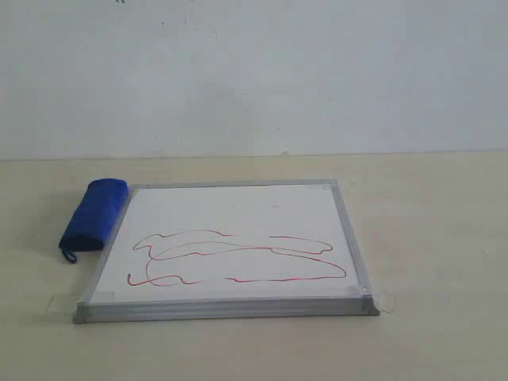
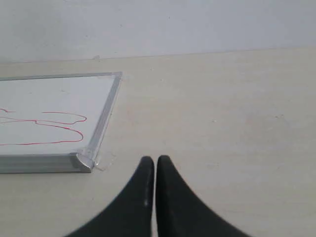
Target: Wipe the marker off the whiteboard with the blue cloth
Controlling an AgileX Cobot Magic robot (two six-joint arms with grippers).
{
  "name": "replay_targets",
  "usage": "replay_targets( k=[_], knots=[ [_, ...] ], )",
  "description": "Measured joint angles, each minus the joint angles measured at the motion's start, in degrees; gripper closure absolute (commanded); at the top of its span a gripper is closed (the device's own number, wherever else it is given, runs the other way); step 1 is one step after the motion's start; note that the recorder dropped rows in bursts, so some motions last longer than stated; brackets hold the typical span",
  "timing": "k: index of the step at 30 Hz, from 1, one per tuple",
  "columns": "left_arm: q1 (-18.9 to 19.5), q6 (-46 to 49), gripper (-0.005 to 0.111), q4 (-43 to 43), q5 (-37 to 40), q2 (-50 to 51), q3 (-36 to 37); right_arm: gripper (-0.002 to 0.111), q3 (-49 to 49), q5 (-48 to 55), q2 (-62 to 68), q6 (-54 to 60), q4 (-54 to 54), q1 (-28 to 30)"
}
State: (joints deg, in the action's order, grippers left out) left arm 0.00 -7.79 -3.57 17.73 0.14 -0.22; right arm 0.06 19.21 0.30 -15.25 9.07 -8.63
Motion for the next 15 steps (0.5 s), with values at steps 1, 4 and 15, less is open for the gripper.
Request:
replay_targets(
  k=[1,4,15],
  knots=[
    [0.0,0.0,0.103,0.0,0.0,0.0,0.0,0.107,0.0,0.0,0.0,0.0,0.0,0.0],
    [0.0,0.0,0.103,0.0,0.0,0.0,0.0,0.107,0.0,0.0,0.0,0.0,0.0,0.0],
    [0.0,0.0,0.103,-0.7,-39.1,0.0,0.0,0.107,0.0,0.0,0.0,0.0,0.0,0.0]
  ],
)
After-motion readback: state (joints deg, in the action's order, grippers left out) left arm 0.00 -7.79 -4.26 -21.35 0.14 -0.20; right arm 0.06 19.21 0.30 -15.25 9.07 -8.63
